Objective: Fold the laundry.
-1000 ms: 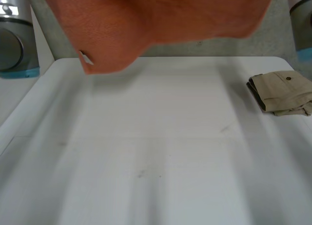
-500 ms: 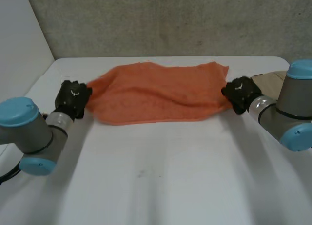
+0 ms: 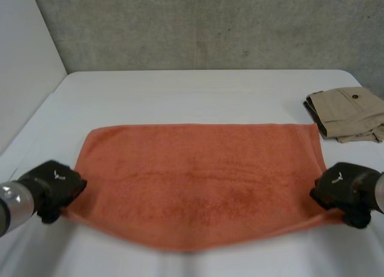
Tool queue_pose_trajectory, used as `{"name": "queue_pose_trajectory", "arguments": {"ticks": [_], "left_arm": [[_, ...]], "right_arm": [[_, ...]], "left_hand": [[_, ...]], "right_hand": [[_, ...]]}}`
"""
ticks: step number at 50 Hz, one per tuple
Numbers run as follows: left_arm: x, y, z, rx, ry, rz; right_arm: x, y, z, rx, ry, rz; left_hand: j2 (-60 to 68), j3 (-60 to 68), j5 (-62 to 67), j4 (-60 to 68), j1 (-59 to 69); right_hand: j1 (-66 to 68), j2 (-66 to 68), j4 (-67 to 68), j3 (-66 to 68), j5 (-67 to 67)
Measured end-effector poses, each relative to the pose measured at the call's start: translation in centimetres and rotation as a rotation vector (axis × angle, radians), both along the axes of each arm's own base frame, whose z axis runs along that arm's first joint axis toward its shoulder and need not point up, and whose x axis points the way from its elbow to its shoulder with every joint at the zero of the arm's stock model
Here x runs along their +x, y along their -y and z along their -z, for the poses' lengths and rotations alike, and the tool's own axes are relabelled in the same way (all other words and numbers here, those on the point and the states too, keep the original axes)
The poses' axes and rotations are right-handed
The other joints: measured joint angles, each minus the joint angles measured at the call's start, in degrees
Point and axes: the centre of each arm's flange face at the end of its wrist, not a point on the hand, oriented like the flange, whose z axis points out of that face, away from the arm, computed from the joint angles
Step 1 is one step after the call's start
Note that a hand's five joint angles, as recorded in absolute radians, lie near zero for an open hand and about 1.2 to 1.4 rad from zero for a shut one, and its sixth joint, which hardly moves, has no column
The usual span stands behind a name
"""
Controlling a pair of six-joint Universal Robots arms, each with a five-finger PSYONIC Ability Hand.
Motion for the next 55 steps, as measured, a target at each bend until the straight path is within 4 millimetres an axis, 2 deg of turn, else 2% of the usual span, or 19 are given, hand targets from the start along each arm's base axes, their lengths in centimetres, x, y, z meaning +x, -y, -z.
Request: {"name": "queue_pose_trajectory", "arguments": {"ticks": [4,6,10,20,28,31,33,34,35,36,39,40,41,42,44,45,51,53,55], "left_arm": [[-0.9,3.5,0.6,-0.122,-0.026,0.011],[-1.0,4.1,0.7,-0.140,-0.033,0.011],[-2.6,8.5,2.2,-0.251,-0.107,-0.007],[-5.3,15.7,4.8,-0.468,-0.157,-0.077],[-8.0,19.7,5.6,-0.693,-0.205,-0.060],[-8.5,20.3,5.8,-0.728,-0.215,-0.051],[-9.0,20.7,6.2,-0.752,-0.223,-0.040],[-9.2,20.8,6.4,-0.757,-0.226,-0.035],[-9.3,20.8,6.6,-0.759,-0.227,-0.031],[-9.6,20.6,6.9,-0.762,-0.231,-0.022],[-9.9,20.3,7.3,-0.769,-0.234,-0.014],[-10.0,20.2,7.3,-0.771,-0.235,-0.013],[-10.1,19.9,7.2,-0.785,-0.238,-0.012],[-10.1,19.9,7.2,-0.785,-0.238,-0.012],[-10.1,19.4,6.7,-0.811,-0.243,-0.018],[-10.1,19.4,6.7,-0.811,-0.243,-0.018],[-9.2,17.8,4.0,-0.848,-0.246,-0.064],[-9.1,17.6,3.8,-0.848,-0.247,-0.068],[-8.4,16.2,2.1,-0.843,-0.255,-0.093]], "right_arm": [[0.7,3.5,1.5,-0.095,0.043,0.055],[0.8,4.0,1.7,-0.113,0.048,0.062],[2.4,8.1,2.6,-0.285,0.078,0.085],[5.3,15.9,4.9,-0.565,0.093,0.086],[6.8,20.1,8.1,-0.634,0.093,0.086],[7.0,20.9,8.6,-0.655,0.096,0.090],[7.2,21.8,8.9,-0.687,0.106,0.096],[7.2,22.2,8.9,-0.712,0.117,0.101],[7.3,22.5,8.7,-0.728,0.126,0.104],[7.3,22.9,8.4,-0.756,0.142,0.110],[7.3,23.4,7.0,-0.808,0.187,0.132],[7.3,23.4,6.7,-0.814,0.194,0.136],[7.1,23.5,5.1,-0.837,0.237,0.158],[7.1,23.5,5.1,-0.837,0.237,0.158],[6.9,23.1,2.8,-0.853,0.303,0.189],[6.9,23.1,2.8,-0.853,0.303,0.189],[5.8,19.7,-3.8,-0.832,0.472,0.264],[5.5,19.2,-4.2,-0.818,0.480,0.274],[4.1,17.3,-4.8,-0.735,0.482,0.322]], "left_hand": [[0.00,0.00,0.00,0.00,0.00],[0.00,0.00,0.00,0.00,0.00],[0.00,0.00,0.00,0.00,0.00],[0.00,0.00,0.00,0.01,0.00],[0.00,0.00,0.00,0.00,0.00],[0.00,0.00,0.00,0.00,0.00],[-0.13,-0.11,0.00,-0.16,0.00],[-1.55,-1.51,-0.68,-1.69,-1.02],[-6.87,-5.77,-4.18,-6.04,-5.08],[-24.46,-22.77,-21.18,-23.38,-24.67],[-46.40,-45.53,-44.02,-46.76,-49.25],[-46.40,-45.53,-44.02,-46.76,-49.25],[-54.49,-53.86,-51.35,-54.84,-54.63],[-54.49,-53.86,-51.35,-54.84,-54.63],[-57.14,-56.60,-53.19,-57.37,-54.93],[-57.14,-56.60,-53.19,-57.37,-54.93],[-57.19,-56.60,-53.19,-57.37,-54.93],[-57.19,-56.60,-53.19,-57.37,-54.93],[-57.19,-56.60,-53.19,-57.37,-54.93]], "right_hand": [[0.00,0.00,0.00,0.00,0.00],[0.00,0.00,0.00,0.00,0.00],[0.00,0.00,0.00,0.00,0.00],[0.00,0.00,0.00,0.00,0.00],[0.00,0.00,0.00,0.00,0.00],[0.00,0.00,0.00,0.00,0.00],[-3.58,-3.66,-2.81,-2.81,-2.75],[-24.76,-25.86,-24.10,-24.17,-23.29],[-31.42,-32.82,-30.94,-32.18,-30.14],[-42.22,-47.45,-46.96,-46.89,-46.03],[-45.12,-54.46,-54.88,-55.50,-53.45],[-45.12,-54.46,-54.88,-55.50,-53.45],[-45.12,-54.52,-54.89,-55.78,-53.54],[-45.12,-54.52,-54.89,-55.78,-53.54],[-45.12,-54.52,-54.89,-55.78,-53.54],[-45.12,-54.52,-54.89,-55.78,-53.54],[-45.12,-54.52,-54.89,-55.78,-53.54],[-45.12,-54.52,-54.89,-55.78,-53.54],[-45.12,-54.52,-54.89,-55.78,-53.54]]}}
